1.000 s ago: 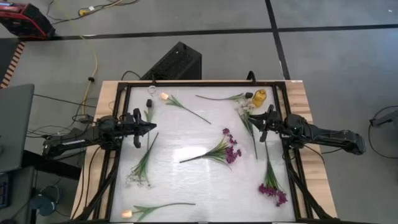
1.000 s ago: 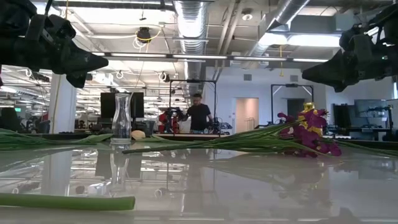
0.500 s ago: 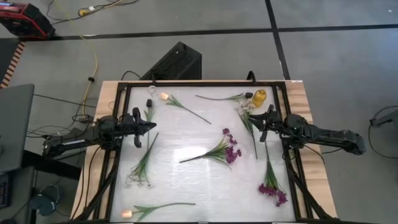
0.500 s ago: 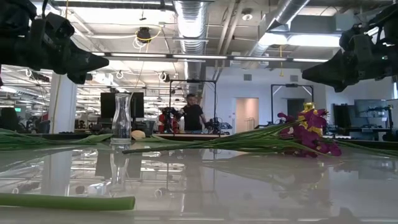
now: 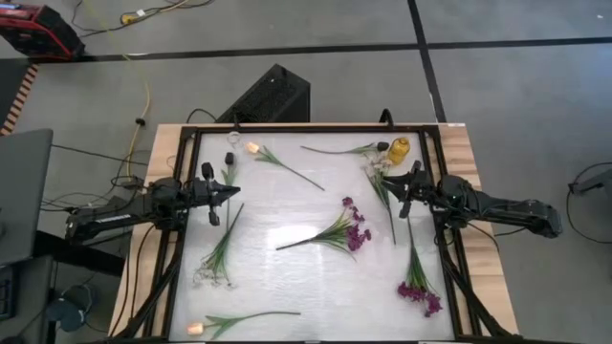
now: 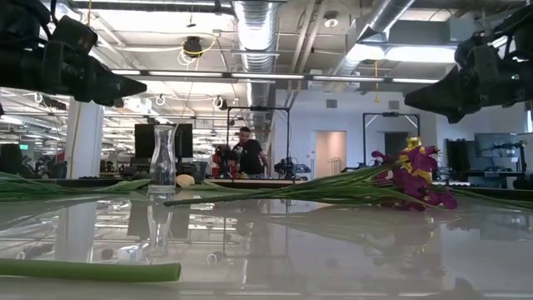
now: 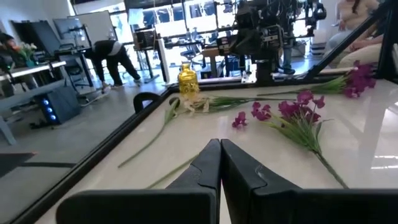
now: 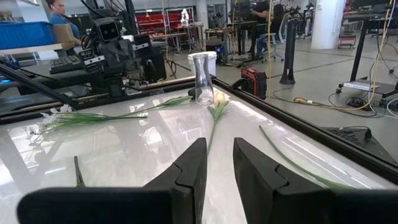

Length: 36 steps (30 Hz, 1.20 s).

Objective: Sort flowers into vase by color
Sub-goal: Put the left violet flower into the yellow vase

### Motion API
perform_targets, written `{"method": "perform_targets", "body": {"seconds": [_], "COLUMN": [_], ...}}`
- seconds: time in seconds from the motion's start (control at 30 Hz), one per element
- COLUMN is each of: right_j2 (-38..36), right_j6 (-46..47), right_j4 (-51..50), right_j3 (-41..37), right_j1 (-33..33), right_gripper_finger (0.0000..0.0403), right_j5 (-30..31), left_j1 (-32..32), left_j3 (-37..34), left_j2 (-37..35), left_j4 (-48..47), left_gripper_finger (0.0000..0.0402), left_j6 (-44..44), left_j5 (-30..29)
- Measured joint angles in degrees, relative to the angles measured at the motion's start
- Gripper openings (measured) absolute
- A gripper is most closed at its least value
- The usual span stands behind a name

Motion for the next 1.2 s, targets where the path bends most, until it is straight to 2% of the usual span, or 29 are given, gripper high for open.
{"method": "perform_targets", "body": {"seconds": [0.1, 0.3, 0.43, 0.53, 0.7, 0.9, 1.03, 1.2], "right_j2": [0.0, -0.02, 2.6, 7.76, 19.46, 35.24, 45.04, 57.18], "right_j6": [0.0, 5.12, 0.16, -0.08, -7.53, -17.04, -22.36, -30.9], "right_j4": [1.56, 6.11, 7.34, 6.35, -7.8, -29.28, -40.05, -54.33], "right_j3": [-0.1, -0.13, 1.96, 6.17, 17.88, 32.9, 41.71, 49.96], "right_j1": [0.02, 0.17, 0.23, 0.22, 2.18, 8.05, 14.14, 22.32], "right_gripper_finger": [0.0107, 0.0107, 0.0107, 0.0107, 0.0107, 0.0108, 0.0108, 0.0108], "right_j5": [0.11, -0.67, -10.56, -11.99, -15.2, -15.25, -15.41, -11.72], "left_j1": [-0.07, -0.07, -0.07, -0.07, -0.07, -0.09, -0.09, -0.09], "left_j3": [-0.01, -0.01, -0.01, -0.01, -0.01, 0.01, 0.04, 1.15], "left_j2": [-0.02, 0.06, 0.5, 1.42, 5.29, 11.47, 14.57, 17.67], "left_j4": [2.42, 8.2, 8.75, 10.07, 14.57, 20.26, 22.75, 22.63], "left_gripper_finger": [0.0, 0.0, 0.0, 0.0, 0.0, 0.0, 0.0, 0.0], "left_j6": [-7.38, -17.07, -17.19, -16.84, -12.28, -9.24, -8.64, -6.72], "left_j5": [1.62, -0.49, -1.05, -1.03, 2.45, 6.47, 6.18, 4.96]}}
